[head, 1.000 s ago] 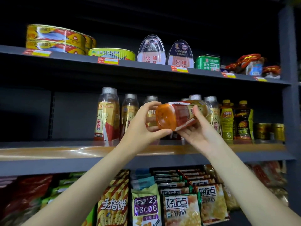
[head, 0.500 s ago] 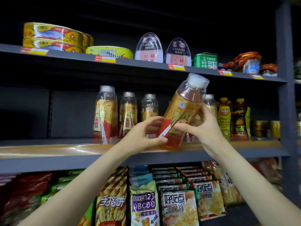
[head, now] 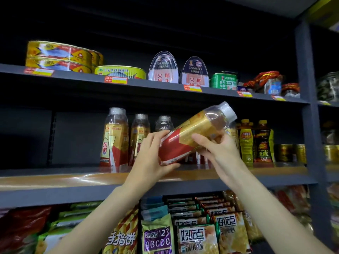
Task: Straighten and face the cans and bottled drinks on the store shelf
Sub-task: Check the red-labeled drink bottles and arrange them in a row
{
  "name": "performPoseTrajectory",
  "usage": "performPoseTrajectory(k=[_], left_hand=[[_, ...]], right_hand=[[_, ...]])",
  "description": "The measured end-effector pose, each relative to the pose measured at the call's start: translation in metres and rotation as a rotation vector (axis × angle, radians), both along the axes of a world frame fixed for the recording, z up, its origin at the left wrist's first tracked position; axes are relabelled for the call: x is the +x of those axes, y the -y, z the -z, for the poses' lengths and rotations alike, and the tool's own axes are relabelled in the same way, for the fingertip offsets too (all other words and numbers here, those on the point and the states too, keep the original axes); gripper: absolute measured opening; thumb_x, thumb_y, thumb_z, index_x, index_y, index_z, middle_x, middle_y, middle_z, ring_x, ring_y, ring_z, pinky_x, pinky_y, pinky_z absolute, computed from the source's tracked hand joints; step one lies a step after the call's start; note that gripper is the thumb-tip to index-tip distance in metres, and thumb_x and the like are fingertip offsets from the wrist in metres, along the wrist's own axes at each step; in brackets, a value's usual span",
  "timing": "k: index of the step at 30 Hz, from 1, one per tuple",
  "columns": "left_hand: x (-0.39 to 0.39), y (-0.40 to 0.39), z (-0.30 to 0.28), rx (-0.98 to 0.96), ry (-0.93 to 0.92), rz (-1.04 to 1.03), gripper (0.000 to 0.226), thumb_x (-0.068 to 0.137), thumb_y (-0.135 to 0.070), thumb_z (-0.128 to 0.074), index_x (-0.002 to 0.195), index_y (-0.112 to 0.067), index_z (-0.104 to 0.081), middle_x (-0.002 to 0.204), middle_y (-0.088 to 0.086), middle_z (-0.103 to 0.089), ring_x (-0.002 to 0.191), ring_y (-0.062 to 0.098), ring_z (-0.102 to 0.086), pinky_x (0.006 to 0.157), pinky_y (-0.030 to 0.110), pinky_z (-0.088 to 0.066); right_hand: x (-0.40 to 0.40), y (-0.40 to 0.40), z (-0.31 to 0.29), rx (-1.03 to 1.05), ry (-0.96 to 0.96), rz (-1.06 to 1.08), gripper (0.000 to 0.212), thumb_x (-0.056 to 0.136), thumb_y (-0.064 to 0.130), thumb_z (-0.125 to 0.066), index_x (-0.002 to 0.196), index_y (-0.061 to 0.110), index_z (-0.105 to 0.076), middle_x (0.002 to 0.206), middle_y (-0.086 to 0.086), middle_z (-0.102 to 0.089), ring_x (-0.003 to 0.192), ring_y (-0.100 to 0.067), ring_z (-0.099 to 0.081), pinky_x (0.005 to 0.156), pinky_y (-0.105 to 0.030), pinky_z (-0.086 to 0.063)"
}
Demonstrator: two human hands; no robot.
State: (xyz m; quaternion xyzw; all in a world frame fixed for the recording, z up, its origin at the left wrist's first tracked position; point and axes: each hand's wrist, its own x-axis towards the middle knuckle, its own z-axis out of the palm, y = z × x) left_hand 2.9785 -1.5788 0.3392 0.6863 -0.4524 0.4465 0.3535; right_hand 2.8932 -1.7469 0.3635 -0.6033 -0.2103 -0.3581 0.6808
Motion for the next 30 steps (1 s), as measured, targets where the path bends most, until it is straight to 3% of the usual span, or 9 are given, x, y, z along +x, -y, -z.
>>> performPoseTrajectory(k=[7, 10, 14, 18, 20, 22, 24, 26, 30], left_hand=[[0.002, -0.012, -0.007, 0.116, 0.083, -0.014, 0.073, 0.07, -0.036, -0.077, 0.129, -0.035, -0.033, 0.129, -0.02, -0.032, 0.123, -0.004, -0.03, 0.101, 0.012, -0.026], [0.007, -0.007, -0.005, 0.11, 0.1, -0.05, 0.066, 0.071, -0.032, -0.077, 0.127, -0.024, -0.042, 0.125, -0.019, -0.036, 0.119, -0.004, -0.033, 0.1, 0.013, -0.026], [0.012, -0.007, -0.009, 0.113, 0.074, -0.124, 0.05, 0.083, -0.025, -0.066, 0.129, -0.025, -0.047, 0.134, -0.014, -0.04, 0.124, -0.001, -0.029, 0.106, 0.022, -0.025], [0.017, -0.016, -0.013, 0.104, 0.07, -0.187, 0.042, 0.086, -0.024, -0.061, 0.126, -0.021, -0.051, 0.135, -0.006, -0.044, 0.124, 0.005, -0.035, 0.107, 0.03, -0.029], [0.021, -0.023, -0.016, 0.08, 0.141, -0.289, 0.035, 0.087, -0.022, -0.055, 0.121, -0.016, -0.055, 0.131, 0.002, -0.051, 0.124, 0.018, -0.042, 0.105, 0.043, -0.036], [0.025, -0.03, -0.02, 0.065, 0.211, -0.436, 0.035, 0.085, -0.022, -0.044, 0.115, -0.012, -0.057, 0.127, 0.008, -0.054, 0.123, 0.026, -0.043, 0.101, 0.05, -0.038], [0.03, -0.035, -0.023, 0.073, 0.207, -0.513, 0.038, 0.08, -0.018, -0.044, 0.115, -0.01, -0.058, 0.13, 0.011, -0.052, 0.126, 0.028, -0.04, 0.103, 0.05, -0.036], [0.035, -0.033, -0.023, 0.11, 0.194, -0.486, 0.041, 0.08, -0.009, -0.055, 0.12, -0.008, -0.056, 0.134, 0.015, -0.049, 0.129, 0.032, -0.04, 0.106, 0.05, -0.034], [0.039, -0.021, -0.02, 0.19, 0.176, -0.413, 0.044, 0.087, -0.024, -0.043, 0.128, -0.012, -0.054, 0.142, 0.011, -0.043, 0.135, 0.028, -0.035, 0.11, 0.037, -0.02]], right_hand=[[-0.004, 0.025, -0.001, -0.086, 0.076, -0.18, 0.07, 0.054, 0.009, -0.086, 0.117, 0.011, -0.054, 0.106, -0.007, -0.067, 0.104, -0.022, -0.065, 0.081, -0.026, -0.054], [-0.005, 0.022, -0.003, -0.23, 0.105, -0.022, 0.068, 0.05, 0.005, -0.086, 0.11, 0.017, -0.057, 0.104, -0.002, -0.068, 0.103, -0.019, -0.064, 0.083, -0.028, -0.053], [-0.007, 0.009, -0.004, -0.503, 0.171, 0.322, 0.071, 0.062, 0.004, -0.085, 0.112, 0.041, -0.05, 0.113, 0.016, -0.061, 0.107, 0.002, -0.057, 0.088, -0.013, -0.047], [0.0, 0.007, -0.003, -0.556, 0.191, 0.394, 0.072, 0.067, 0.01, -0.083, 0.112, 0.049, -0.044, 0.117, 0.024, -0.055, 0.112, 0.003, -0.053, 0.096, -0.017, -0.044], [0.003, 0.005, -0.008, -0.504, 0.157, 0.44, 0.072, 0.066, 0.017, -0.084, 0.117, 0.044, -0.041, 0.116, 0.022, -0.053, 0.109, -0.001, -0.054, 0.098, -0.024, -0.045], [0.01, 0.003, -0.02, -0.452, 0.119, 0.521, 0.086, 0.068, 0.023, -0.083, 0.134, 0.034, -0.029, 0.121, 0.016, -0.047, 0.103, 0.003, -0.052, 0.092, -0.018, -0.043], [0.022, 0.002, -0.033, -0.482, 0.067, 0.614, 0.104, 0.071, 0.023, -0.082, 0.146, 0.033, -0.01, 0.136, 0.007, -0.042, 0.102, -0.002, -0.05, 0.086, -0.016, -0.039], [0.037, 0.001, -0.038, -0.593, 0.001, 0.69, 0.116, 0.072, 0.021, -0.081, 0.148, 0.039, 0.004, 0.15, -0.002, -0.031, 0.118, -0.017, -0.049, 0.09, -0.026, -0.037], [0.059, 0.002, -0.035, -0.768, -0.144, 0.788, 0.112, 0.079, 0.027, -0.076, 0.146, 0.046, 0.012, 0.154, -0.017, -0.018, 0.113, -0.027, -0.053, 0.078, -0.023, -0.037]])
